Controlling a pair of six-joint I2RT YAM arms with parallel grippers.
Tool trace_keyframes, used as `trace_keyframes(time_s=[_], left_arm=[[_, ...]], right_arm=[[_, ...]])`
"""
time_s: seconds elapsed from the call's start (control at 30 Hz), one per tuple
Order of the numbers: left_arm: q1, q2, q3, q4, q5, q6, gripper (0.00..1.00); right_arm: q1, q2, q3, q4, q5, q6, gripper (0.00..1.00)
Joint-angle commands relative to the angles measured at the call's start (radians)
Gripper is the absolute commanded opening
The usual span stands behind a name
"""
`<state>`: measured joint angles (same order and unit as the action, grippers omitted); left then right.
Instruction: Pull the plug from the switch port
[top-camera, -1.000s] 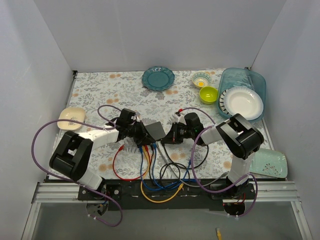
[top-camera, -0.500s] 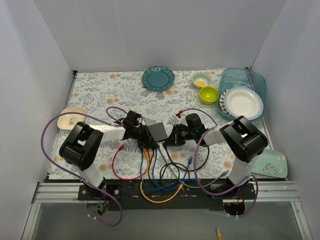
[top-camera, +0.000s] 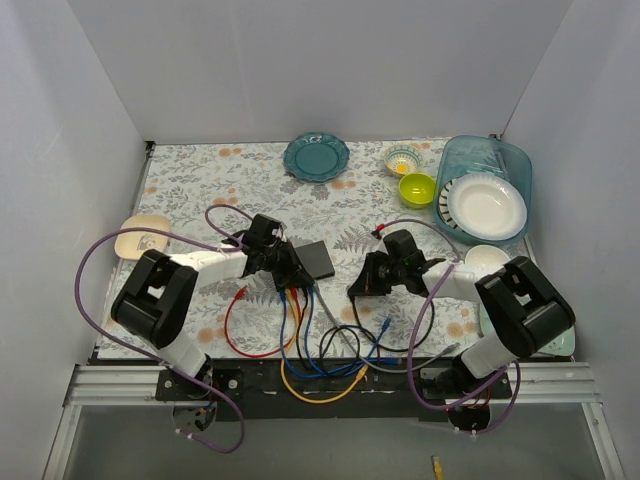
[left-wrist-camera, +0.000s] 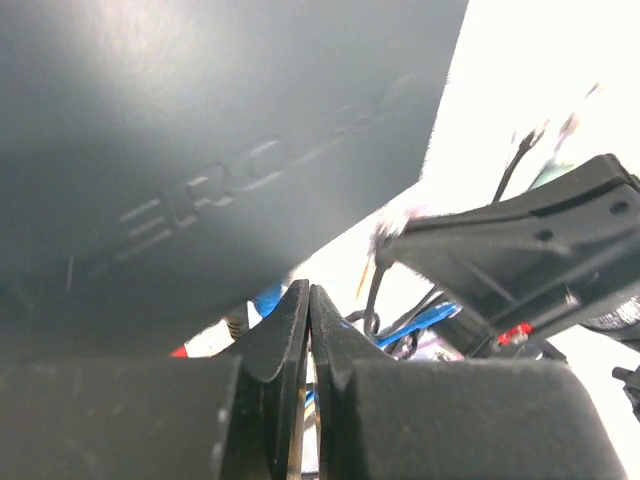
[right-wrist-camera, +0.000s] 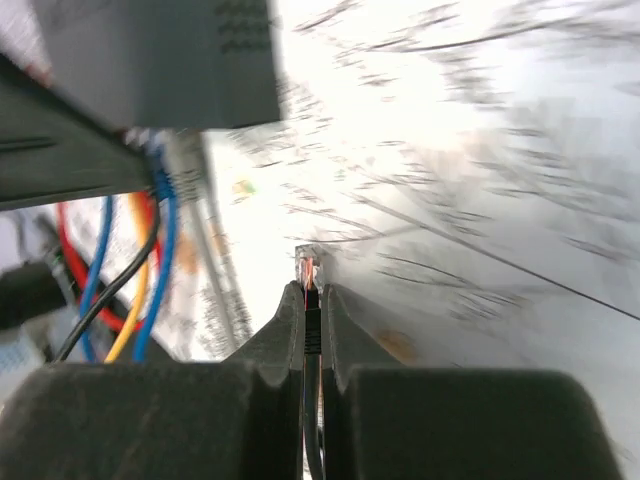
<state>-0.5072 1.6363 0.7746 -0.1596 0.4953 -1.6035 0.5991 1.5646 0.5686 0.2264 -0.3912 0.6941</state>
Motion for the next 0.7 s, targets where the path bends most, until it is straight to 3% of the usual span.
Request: trace_keyframes(time_s=[0.0, 0.03, 0.07, 0.1, 0.2, 0.33, 0.5, 0.67], left_arm=[[0.007, -0.143, 0.074, -0.024, -0.103, 0.039, 0.07], [0.007, -0.157, 0.081, -0.037, -0.121, 0.043, 0.1], [0.007, -0.171, 0.095, -0.041, -0.127, 0.047, 0.14], [0.006, -0.19, 0.1, -0.044, -0.133, 0.047, 0.21], [0.009, -0.204, 0.107, -0.055, -0.153, 0.047, 0.28], [0.021, -0.179, 0.086, -0.064, -0.178, 0.033, 0.32], [0.041, -0.102, 0.074, -0.106, -0.204, 0.019, 0.31], [0.07, -0.067, 0.046, -0.115, -0.204, 0.022, 0.28]], right_arm=[[-0.051, -0.058, 0.019, -0.305, 0.282, -0.103, 0.01], [-0.053, -0.066, 0.048, -0.309, 0.282, -0.12, 0.1], [-0.053, -0.081, 0.062, -0.317, 0.285, -0.129, 0.33], [-0.051, -0.092, 0.073, -0.309, 0.275, -0.133, 0.43], [-0.039, -0.126, 0.114, -0.26, 0.232, -0.128, 0.63], [0.013, -0.074, 0.194, -0.234, 0.163, -0.13, 0.69], [0.074, 0.046, 0.231, -0.148, 0.01, -0.113, 0.68], [0.117, 0.135, 0.238, -0.089, -0.038, -0.078, 0.67]])
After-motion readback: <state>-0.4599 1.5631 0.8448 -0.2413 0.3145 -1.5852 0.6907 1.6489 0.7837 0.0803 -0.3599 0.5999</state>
